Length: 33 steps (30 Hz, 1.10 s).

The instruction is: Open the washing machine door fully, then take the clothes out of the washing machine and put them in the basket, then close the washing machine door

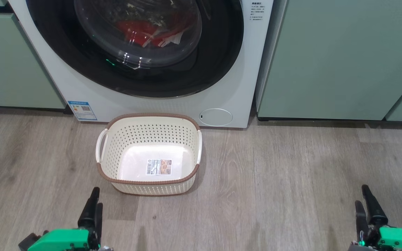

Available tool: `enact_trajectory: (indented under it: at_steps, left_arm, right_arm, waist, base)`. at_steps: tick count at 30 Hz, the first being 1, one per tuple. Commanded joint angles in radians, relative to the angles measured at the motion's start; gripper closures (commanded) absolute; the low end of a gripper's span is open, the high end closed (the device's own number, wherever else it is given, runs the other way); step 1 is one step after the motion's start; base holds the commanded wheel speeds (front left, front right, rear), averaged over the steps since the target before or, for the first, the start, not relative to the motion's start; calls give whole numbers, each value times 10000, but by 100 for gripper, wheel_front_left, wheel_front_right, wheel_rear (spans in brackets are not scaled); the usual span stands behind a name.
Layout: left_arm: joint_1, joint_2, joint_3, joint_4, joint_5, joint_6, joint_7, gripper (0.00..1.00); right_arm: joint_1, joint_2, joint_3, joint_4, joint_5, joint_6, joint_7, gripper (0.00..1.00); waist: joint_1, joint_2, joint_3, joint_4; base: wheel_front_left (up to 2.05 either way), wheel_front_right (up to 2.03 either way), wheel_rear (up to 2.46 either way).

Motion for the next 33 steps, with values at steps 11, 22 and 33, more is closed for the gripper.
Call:
enact_trajectory:
  at_steps: [11,22,33]
  left_arm:
    - [-586,83,141,-685,1430,-3,-375,0]
    - [-679,94,62,-1150,3233,200,-699,0]
    - [-766,106,-144,-1719,5122,626,-1053,0]
  right_arm:
    - [-502,-60,77,-689,-1336,-1,-383,0]
    - [-609,-80,260,-1179,-3310,-2,-706,0]
    - [-705,-101,639,-1571,-5516,-3,-1060,0]
  waist:
    - [0,0,36,6]
    - [0,0,94,29]
    - [0,0,134,28]
  base:
    - [0,0,0]
    - [0,0,0]
    - [0,0,0]
